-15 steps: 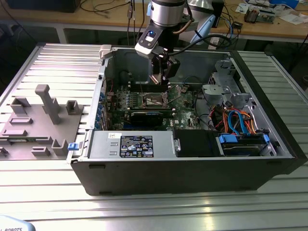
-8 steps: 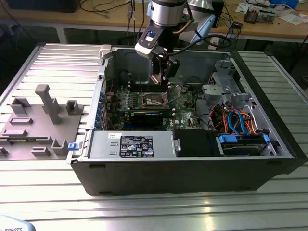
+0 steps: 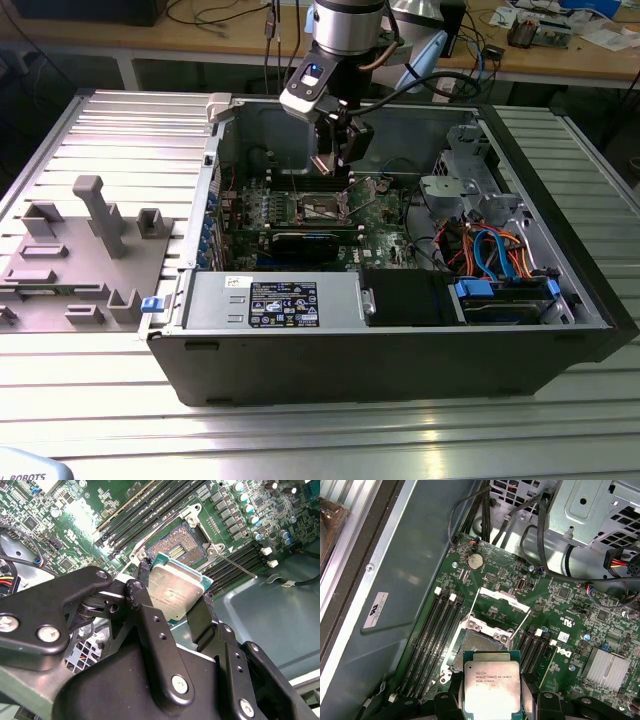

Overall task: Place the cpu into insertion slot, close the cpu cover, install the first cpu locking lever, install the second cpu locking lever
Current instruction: 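Place the cpu into insertion slot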

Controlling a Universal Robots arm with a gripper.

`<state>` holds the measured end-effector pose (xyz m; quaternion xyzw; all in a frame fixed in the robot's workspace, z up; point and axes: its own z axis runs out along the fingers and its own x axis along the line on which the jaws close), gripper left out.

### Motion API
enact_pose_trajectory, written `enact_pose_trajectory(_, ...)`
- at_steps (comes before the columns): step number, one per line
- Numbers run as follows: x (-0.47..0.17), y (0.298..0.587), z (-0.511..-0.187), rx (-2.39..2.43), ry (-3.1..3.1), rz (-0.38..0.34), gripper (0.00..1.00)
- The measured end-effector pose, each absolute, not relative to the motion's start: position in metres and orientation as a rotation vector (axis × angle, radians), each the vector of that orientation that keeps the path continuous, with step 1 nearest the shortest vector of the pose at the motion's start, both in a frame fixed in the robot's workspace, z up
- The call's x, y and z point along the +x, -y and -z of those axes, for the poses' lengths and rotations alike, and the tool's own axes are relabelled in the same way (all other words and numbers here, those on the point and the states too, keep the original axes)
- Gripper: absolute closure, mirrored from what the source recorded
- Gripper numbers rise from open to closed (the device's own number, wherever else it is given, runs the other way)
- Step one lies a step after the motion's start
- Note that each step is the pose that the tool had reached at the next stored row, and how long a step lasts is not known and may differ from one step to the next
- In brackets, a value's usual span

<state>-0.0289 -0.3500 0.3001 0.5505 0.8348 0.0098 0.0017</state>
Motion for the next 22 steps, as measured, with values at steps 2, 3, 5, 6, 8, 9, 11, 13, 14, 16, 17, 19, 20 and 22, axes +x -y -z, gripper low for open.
enact_pose_trajectory(2, -0.0289, 0.3499, -0.3001, 1.729, -2.619, -0.031, 0.46)
enact_pose_trajectory(3, -0.0289, 0.3499, -0.3001, 1.729, -2.619, -0.031, 0.46)
enact_pose_trajectory(5, -0.0289, 0.3499, -0.3001, 1.731, -2.618, -0.031, 0.46)
enact_pose_trajectory(6, -0.0289, 0.3500, -0.3001, 1.731, -2.617, -0.031, 0.46)
enact_pose_trajectory(8, -0.0289, 0.3499, -0.3000, 1.733, -2.616, -0.031, 0.46)
enact_pose_trajectory(9, -0.0289, 0.3499, -0.3001, 1.733, -2.616, -0.031, 0.46)
enact_pose_trajectory(11, -0.0289, 0.3499, -0.3001, 1.734, -2.615, -0.031, 0.46)
enact_pose_trajectory(13, -0.0289, 0.3499, -0.3001, 1.735, -2.615, -0.031, 0.46)
enact_pose_trajectory(14, -0.0289, 0.3499, -0.3001, 1.736, -2.614, -0.031, 0.46)
enact_pose_trajectory(16, -0.0289, 0.3499, -0.3001, 1.737, -2.613, -0.031, 0.46)
enact_pose_trajectory(17, -0.0289, 0.3499, -0.3001, 1.738, -2.613, -0.031, 0.46)
enact_pose_trajectory(19, -0.0289, 0.3499, -0.3001, 1.739, -2.612, -0.030, 0.46)
enact_pose_trajectory(20, -0.0289, 0.3499, -0.3001, 1.740, -2.612, -0.031, 0.46)
enact_pose_trajectory(22, -0.0289, 0.3499, -0.3000, 1.741, -2.611, -0.031, 0.46)
